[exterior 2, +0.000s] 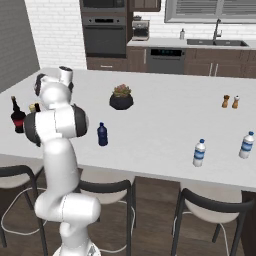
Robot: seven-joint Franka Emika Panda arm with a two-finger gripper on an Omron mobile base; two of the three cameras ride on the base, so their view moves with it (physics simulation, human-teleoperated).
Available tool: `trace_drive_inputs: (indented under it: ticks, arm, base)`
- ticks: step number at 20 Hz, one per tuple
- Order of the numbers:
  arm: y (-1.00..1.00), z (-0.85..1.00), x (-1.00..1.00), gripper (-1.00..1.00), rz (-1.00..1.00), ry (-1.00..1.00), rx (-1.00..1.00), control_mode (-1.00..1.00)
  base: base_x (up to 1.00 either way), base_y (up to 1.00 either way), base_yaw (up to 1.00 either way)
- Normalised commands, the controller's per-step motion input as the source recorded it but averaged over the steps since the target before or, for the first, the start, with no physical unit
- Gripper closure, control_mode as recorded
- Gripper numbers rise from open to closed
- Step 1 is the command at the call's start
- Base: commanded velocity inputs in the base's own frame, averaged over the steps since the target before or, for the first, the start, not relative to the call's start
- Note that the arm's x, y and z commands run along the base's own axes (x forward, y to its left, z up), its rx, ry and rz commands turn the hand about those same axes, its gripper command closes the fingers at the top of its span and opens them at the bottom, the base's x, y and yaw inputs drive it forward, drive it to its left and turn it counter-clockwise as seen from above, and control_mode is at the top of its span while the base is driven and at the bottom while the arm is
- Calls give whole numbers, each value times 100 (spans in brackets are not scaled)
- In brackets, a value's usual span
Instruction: Move the plastic bottles in the middle to the plastics group, and the glass bottles in the middle to the glass group.
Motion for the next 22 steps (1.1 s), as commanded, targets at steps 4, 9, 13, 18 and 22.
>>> trace_drive_inputs:
  ticks: [4,9,13,18,22]
  arm:
    - [4,-7,38,100,11,-1,0,-100]
    - [16,-5,5,100,13,0,0,-100]
    - [24,-3,0,100,14,0,0,-100]
    - [7,-11,7,100,11,0,0,-100]
    - [8,-30,6,100,10,0,0,-100]
  base:
    - [0,0,0]
    - [0,0,0]
    - [0,0,0]
    - [0,0,0]
    - [0,0,0]
